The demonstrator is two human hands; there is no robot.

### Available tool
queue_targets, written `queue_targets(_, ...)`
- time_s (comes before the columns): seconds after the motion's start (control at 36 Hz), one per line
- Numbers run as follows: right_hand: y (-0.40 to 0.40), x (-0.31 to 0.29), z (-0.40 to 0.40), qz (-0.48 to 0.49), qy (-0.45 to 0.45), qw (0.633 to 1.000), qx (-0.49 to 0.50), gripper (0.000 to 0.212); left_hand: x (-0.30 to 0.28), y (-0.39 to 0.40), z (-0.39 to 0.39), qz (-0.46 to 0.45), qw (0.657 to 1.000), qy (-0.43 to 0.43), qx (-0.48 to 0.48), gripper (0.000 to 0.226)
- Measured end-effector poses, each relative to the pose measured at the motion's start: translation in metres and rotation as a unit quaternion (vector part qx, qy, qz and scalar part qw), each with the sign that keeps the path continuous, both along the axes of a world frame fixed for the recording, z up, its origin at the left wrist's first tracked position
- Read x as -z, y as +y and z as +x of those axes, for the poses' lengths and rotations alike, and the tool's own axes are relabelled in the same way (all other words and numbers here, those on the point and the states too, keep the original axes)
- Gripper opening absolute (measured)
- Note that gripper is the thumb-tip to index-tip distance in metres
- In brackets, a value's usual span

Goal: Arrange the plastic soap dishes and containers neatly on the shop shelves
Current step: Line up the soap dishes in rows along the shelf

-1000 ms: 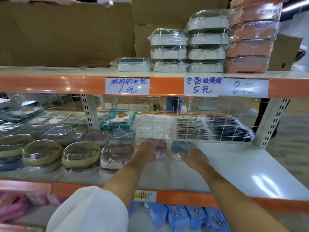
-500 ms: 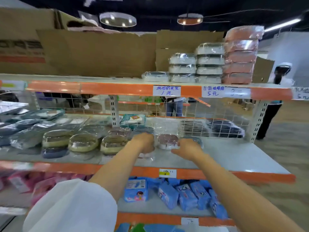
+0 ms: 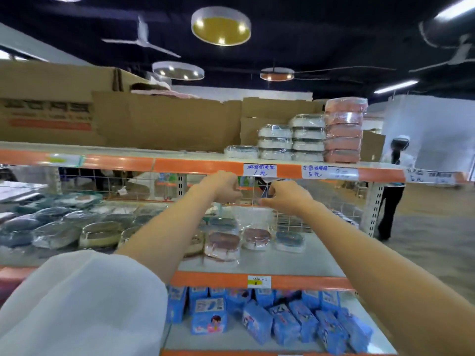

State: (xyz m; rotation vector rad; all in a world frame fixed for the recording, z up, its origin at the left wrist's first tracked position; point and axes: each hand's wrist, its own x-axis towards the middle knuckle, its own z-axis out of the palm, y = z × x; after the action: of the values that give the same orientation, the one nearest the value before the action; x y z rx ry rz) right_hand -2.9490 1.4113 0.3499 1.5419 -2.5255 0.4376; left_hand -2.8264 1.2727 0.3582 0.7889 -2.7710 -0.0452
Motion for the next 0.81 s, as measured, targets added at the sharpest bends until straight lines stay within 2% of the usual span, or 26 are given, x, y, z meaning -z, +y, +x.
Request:
queue_targets(0.22, -0.020, -0.044, -0.024, -0.062, 0.000, 0.998, 0.007, 0.037, -0.042, -0.026, 0.008, 0.005, 0.995, 0.099, -0.032, 0.037)
queue_targets(0.39, -0.047, -0.056, -0.057, -0.106, -0.030, 0.994, 0.014, 0.042, -0.051, -0.060, -0.009, 0.003, 0.985, 0.151, -0.078, 0.032)
queue_targets(0.5, -0.068, -0.060, -0.093, -0.102, -0.021, 0.994, 0.012, 0.042, -0.057, -0.082, -0.032, -0.001, 0.984, 0.149, -0.099, 0.030)
queue_targets(0.58, -0.085, -0.065, -0.123, -0.098, -0.015, 0.995, 0.006, 0.038, -0.064, -0.101, -0.056, -0.001, 0.984, 0.133, -0.116, 0.038)
queue_targets(0.69, -0.111, -0.075, -0.165, -0.090, 0.002, 0.996, 0.009, 0.048, -0.075, -0.126, -0.094, 0.011, 0.986, 0.087, -0.141, 0.036)
queue_targets(0.81, -0.135, -0.086, -0.208, -0.109, -0.014, 0.994, 0.014, 0.048, -0.080, -0.152, -0.130, 0.009, 0.981, 0.076, -0.176, 0.042)
